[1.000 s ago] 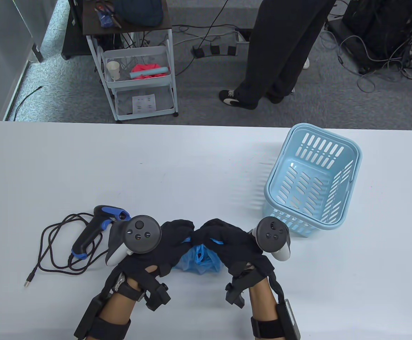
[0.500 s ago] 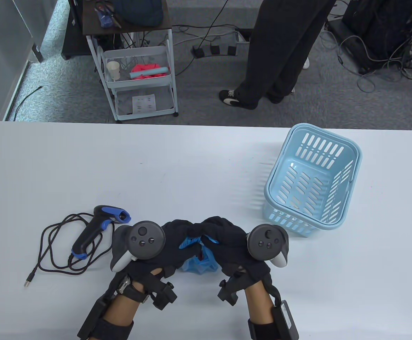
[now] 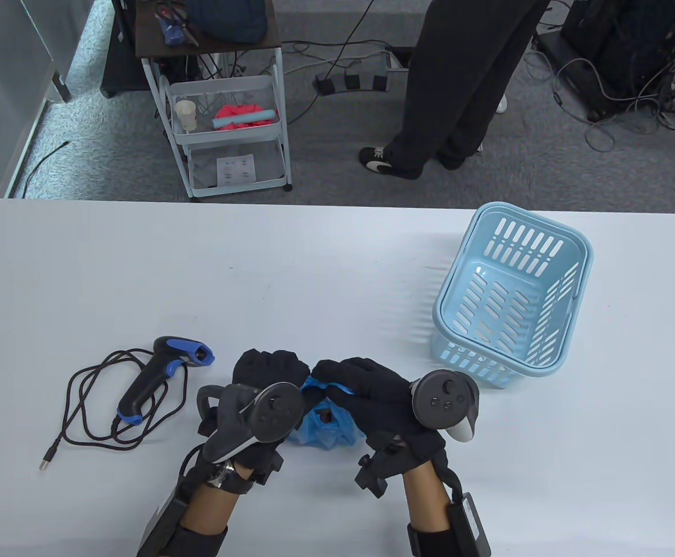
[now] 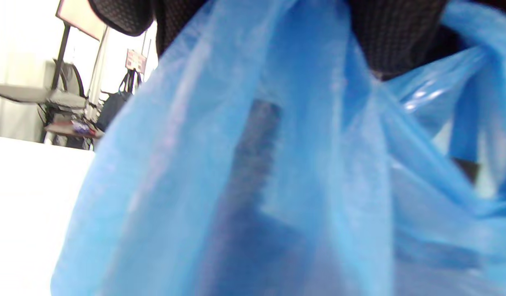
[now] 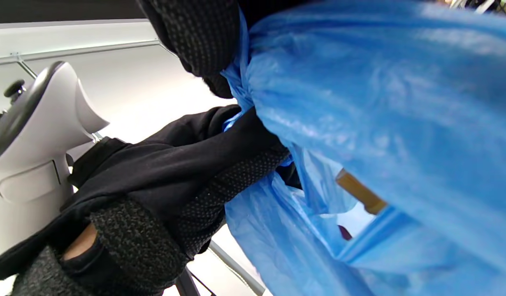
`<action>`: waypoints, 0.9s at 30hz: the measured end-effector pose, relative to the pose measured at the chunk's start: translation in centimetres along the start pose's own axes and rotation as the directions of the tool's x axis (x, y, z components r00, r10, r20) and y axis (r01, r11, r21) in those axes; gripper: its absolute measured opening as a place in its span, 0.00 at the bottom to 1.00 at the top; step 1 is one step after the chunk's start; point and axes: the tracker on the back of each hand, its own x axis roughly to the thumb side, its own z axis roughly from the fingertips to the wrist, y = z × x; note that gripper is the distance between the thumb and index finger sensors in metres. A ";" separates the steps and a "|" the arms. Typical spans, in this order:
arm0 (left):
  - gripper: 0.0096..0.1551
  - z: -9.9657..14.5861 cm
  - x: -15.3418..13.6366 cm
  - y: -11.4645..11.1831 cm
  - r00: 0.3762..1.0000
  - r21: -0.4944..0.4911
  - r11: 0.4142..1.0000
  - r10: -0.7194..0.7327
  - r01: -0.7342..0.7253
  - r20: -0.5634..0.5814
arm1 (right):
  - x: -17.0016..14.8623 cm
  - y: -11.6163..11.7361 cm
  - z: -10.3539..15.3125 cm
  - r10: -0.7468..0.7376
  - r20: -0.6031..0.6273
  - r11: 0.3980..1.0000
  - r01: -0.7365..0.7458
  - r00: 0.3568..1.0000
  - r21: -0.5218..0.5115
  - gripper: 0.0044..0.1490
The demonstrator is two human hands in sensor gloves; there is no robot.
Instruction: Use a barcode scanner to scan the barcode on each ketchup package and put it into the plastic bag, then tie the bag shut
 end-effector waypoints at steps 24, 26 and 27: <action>0.37 -0.1 -1.3 0.8 0.863 -0.136 0.859 0.503 -0.493 0.046 | 0.3 -0.2 0.3 0.130 0.005 0.987 -0.129 0.991 -0.098 0.23; 0.37 -0.1 -1.2 1.0 0.864 -0.129 0.861 0.501 -0.492 0.048 | 0.5 -0.1 0.5 0.179 0.003 0.977 -0.177 0.984 -0.117 0.23; 0.37 -0.1 -1.2 1.0 0.863 -0.122 0.860 0.503 -0.495 0.046 | 0.7 -0.1 0.5 0.199 0.005 0.974 -0.197 0.980 -0.116 0.24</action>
